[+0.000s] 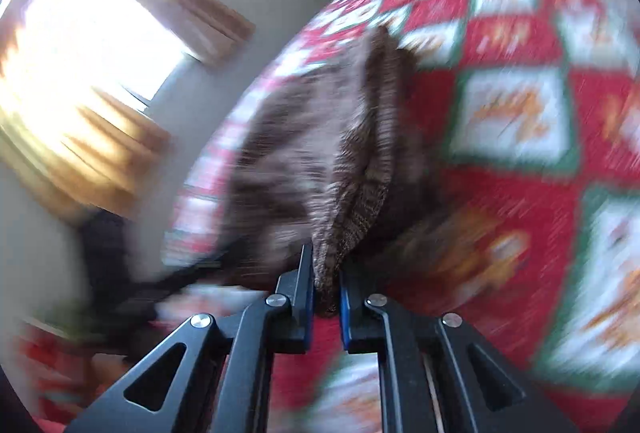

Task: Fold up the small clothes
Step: 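Open both grippers and press the folded sweater flat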

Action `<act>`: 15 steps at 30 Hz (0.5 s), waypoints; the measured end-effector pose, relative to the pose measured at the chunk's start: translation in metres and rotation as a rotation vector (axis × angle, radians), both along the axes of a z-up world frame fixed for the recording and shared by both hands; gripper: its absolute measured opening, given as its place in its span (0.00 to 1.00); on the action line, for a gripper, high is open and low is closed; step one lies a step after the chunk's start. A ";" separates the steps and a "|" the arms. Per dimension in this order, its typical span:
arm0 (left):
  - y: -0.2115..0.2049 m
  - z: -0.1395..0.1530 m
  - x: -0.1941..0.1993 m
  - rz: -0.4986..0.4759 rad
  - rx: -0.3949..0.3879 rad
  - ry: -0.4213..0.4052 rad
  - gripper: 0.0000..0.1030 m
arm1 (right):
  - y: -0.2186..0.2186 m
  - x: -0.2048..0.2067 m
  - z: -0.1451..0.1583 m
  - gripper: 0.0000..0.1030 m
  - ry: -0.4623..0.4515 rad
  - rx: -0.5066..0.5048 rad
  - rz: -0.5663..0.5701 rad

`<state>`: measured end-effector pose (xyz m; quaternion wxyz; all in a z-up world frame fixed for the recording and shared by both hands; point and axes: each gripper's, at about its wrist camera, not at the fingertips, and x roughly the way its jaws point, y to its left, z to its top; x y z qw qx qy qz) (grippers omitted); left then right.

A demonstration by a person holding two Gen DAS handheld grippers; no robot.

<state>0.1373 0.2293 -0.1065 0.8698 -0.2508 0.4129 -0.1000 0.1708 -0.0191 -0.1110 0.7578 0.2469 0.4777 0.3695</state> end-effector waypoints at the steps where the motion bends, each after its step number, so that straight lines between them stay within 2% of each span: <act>1: 0.005 0.003 -0.001 0.000 -0.011 0.002 0.23 | -0.004 -0.002 0.001 0.09 0.024 0.048 0.000; 4: 0.011 0.005 0.000 -0.005 0.009 0.057 0.23 | -0.013 -0.003 -0.005 0.09 0.056 0.034 -0.023; 7: 0.009 -0.004 0.000 0.000 0.079 0.100 0.23 | -0.023 0.000 -0.022 0.09 0.073 -0.075 -0.077; 8: 0.009 -0.007 0.000 0.013 0.115 0.106 0.24 | -0.026 0.000 -0.028 0.08 0.065 -0.085 -0.080; 9: 0.009 -0.010 -0.003 0.029 0.142 0.104 0.30 | -0.029 0.000 -0.029 0.08 0.058 -0.067 -0.080; 11: 0.012 -0.007 -0.006 0.045 0.147 0.080 0.33 | -0.032 -0.006 -0.021 0.09 0.009 -0.110 -0.101; 13: 0.014 0.000 -0.009 0.060 0.166 0.050 0.49 | -0.037 -0.013 -0.002 0.11 -0.103 -0.184 -0.155; 15: 0.017 0.010 -0.014 0.088 0.191 -0.001 0.56 | -0.041 -0.020 0.017 0.11 -0.199 -0.227 -0.191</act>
